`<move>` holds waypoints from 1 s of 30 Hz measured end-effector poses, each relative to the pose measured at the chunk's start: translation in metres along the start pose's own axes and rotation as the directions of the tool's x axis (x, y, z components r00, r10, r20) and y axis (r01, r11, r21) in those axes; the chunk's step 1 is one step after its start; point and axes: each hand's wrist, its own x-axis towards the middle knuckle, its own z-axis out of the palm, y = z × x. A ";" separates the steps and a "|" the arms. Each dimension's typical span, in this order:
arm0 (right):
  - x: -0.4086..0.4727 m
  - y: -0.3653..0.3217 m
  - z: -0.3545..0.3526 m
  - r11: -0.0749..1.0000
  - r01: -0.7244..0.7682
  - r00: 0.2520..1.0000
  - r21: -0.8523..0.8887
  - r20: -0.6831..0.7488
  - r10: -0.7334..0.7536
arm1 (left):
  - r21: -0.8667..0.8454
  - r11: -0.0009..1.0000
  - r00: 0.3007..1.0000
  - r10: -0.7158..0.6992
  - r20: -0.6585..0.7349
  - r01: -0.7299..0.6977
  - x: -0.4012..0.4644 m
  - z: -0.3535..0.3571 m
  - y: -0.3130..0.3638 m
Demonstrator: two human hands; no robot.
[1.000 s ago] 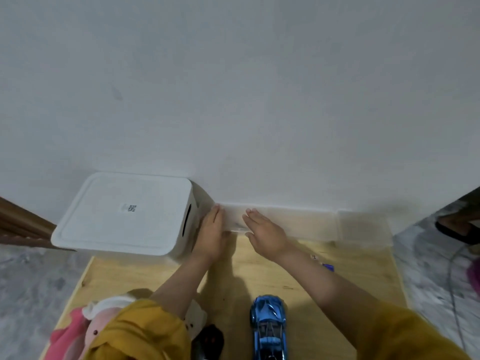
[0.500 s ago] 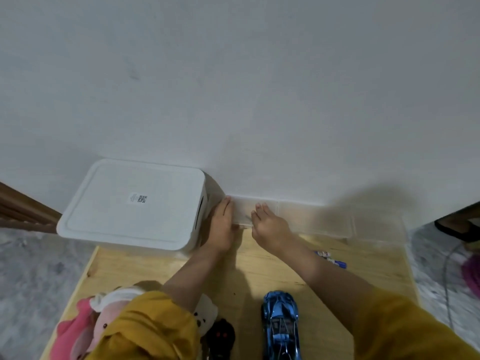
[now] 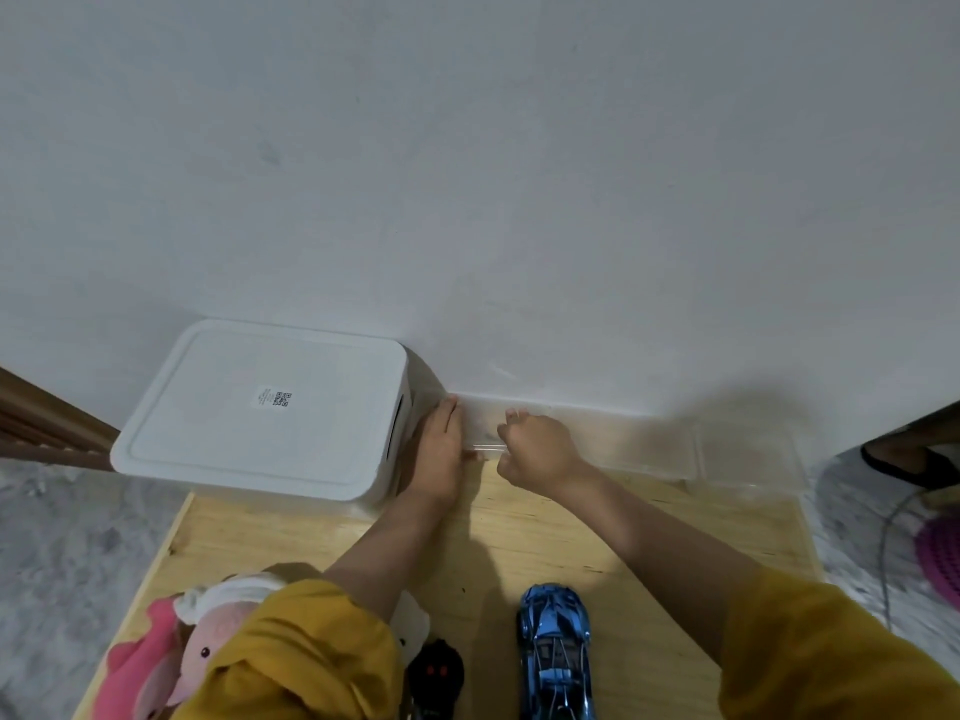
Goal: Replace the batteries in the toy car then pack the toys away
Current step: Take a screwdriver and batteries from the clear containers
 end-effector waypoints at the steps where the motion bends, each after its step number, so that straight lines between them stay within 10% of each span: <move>1: 0.000 0.000 -0.003 1.000 -0.002 1.000 0.026 -0.015 0.003 | 0.026 1.000 1.000 -0.005 -0.006 0.005 0.001 -0.003 0.001; 6: 0.003 0.008 -0.021 0.984 -0.046 0.997 0.170 -0.050 0.056 | 0.267 0.952 0.973 0.190 -0.128 -0.150 0.011 -0.007 0.000; 18: -0.002 0.023 -0.024 0.978 0.115 0.916 0.177 -0.399 -0.035 | 0.069 0.976 0.956 0.215 -0.199 -0.205 -0.011 -0.019 0.006; 30: -0.012 0.021 0.002 0.920 0.010 0.770 0.393 -0.590 0.243 | 0.012 0.976 0.962 0.214 -0.168 -0.216 -0.008 -0.023 0.004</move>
